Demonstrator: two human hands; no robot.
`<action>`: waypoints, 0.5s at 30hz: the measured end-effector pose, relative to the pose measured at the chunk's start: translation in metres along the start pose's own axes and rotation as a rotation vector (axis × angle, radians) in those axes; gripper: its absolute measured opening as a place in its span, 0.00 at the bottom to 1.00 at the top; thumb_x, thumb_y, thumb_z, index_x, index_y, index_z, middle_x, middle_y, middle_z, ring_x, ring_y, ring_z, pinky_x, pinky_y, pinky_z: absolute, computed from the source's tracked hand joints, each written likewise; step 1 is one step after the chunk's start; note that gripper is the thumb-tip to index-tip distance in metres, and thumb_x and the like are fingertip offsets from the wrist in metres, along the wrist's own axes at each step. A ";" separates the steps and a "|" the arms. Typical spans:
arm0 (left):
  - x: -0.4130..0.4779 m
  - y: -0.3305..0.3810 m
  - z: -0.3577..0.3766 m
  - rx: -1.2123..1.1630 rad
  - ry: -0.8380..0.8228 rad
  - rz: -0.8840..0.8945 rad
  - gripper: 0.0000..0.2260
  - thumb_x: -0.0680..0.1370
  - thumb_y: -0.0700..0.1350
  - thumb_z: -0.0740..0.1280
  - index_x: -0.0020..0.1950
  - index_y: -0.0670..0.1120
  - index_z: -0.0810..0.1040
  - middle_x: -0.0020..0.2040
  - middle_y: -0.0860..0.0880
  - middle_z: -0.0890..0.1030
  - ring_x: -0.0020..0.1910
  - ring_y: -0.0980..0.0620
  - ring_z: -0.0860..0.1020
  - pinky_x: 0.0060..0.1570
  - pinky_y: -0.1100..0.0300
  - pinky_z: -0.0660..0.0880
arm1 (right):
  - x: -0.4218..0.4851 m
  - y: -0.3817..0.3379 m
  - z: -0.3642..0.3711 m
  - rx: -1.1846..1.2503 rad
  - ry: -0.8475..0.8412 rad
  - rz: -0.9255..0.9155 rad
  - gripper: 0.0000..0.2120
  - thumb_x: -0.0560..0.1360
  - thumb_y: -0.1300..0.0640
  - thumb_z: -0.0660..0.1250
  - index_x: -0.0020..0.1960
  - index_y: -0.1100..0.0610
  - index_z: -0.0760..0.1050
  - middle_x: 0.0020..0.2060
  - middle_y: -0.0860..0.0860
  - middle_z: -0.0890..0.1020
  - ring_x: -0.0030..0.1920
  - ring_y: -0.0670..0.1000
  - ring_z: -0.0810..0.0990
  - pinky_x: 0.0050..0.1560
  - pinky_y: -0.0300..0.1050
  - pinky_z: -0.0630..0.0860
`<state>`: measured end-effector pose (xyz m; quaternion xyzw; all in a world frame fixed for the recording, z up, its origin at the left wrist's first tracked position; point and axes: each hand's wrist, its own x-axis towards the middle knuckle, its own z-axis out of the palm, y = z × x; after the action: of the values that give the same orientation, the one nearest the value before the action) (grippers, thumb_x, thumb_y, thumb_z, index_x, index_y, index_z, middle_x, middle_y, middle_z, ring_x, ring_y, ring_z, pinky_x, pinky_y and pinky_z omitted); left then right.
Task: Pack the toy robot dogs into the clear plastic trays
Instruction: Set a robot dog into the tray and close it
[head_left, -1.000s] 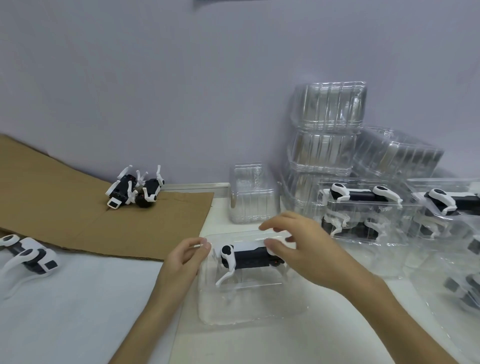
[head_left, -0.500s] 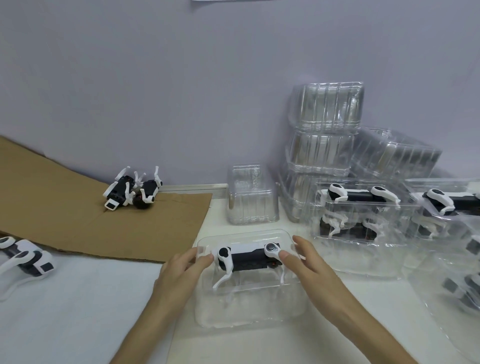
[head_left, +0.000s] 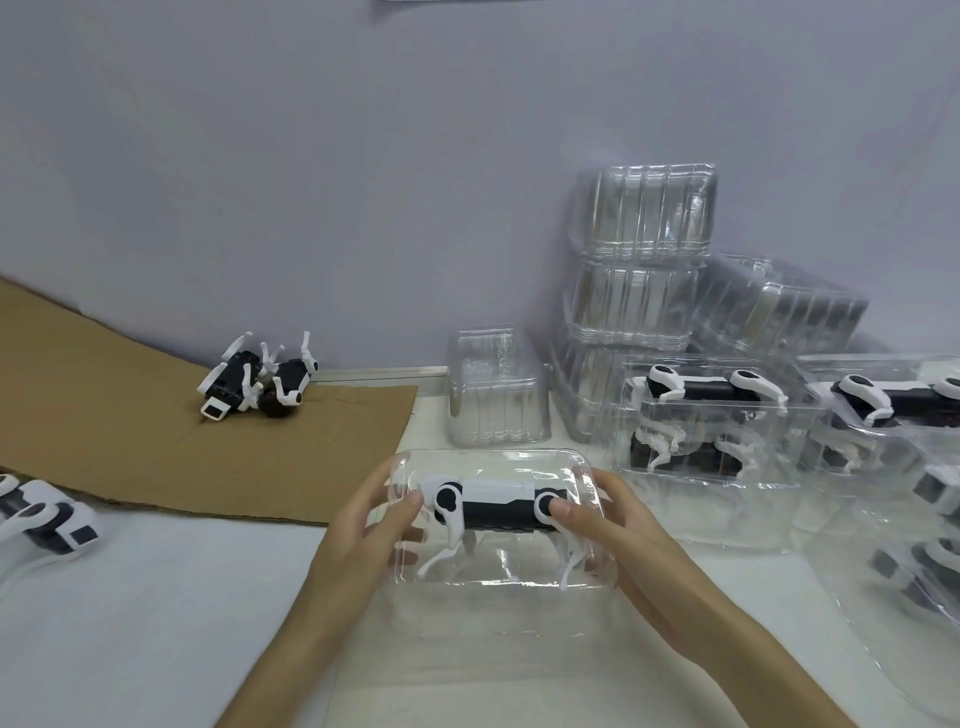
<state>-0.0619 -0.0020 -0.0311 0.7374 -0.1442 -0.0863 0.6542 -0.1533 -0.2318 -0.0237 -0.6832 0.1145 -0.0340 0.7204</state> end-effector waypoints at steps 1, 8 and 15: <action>0.000 -0.001 -0.001 -0.020 -0.006 0.007 0.20 0.76 0.58 0.72 0.68 0.63 0.76 0.56 0.51 0.83 0.47 0.51 0.84 0.45 0.60 0.80 | 0.000 0.000 -0.001 0.013 -0.007 0.009 0.31 0.63 0.43 0.77 0.65 0.44 0.74 0.54 0.45 0.85 0.55 0.46 0.84 0.45 0.39 0.79; 0.004 -0.007 -0.005 -0.176 -0.067 0.000 0.22 0.72 0.51 0.70 0.66 0.61 0.76 0.55 0.51 0.82 0.49 0.51 0.82 0.51 0.52 0.74 | 0.000 0.000 -0.001 -0.004 0.019 -0.032 0.40 0.56 0.38 0.80 0.66 0.44 0.74 0.60 0.53 0.81 0.56 0.53 0.84 0.58 0.51 0.80; -0.002 -0.003 0.001 -0.181 -0.044 -0.012 0.29 0.62 0.65 0.75 0.63 0.67 0.75 0.52 0.59 0.83 0.43 0.58 0.80 0.49 0.58 0.74 | 0.001 0.000 0.003 -0.028 0.125 -0.135 0.41 0.53 0.37 0.80 0.64 0.39 0.74 0.57 0.48 0.80 0.53 0.54 0.83 0.49 0.45 0.79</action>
<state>-0.0636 -0.0022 -0.0341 0.6740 -0.1456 -0.1192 0.7144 -0.1520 -0.2287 -0.0241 -0.6959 0.1134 -0.1235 0.6983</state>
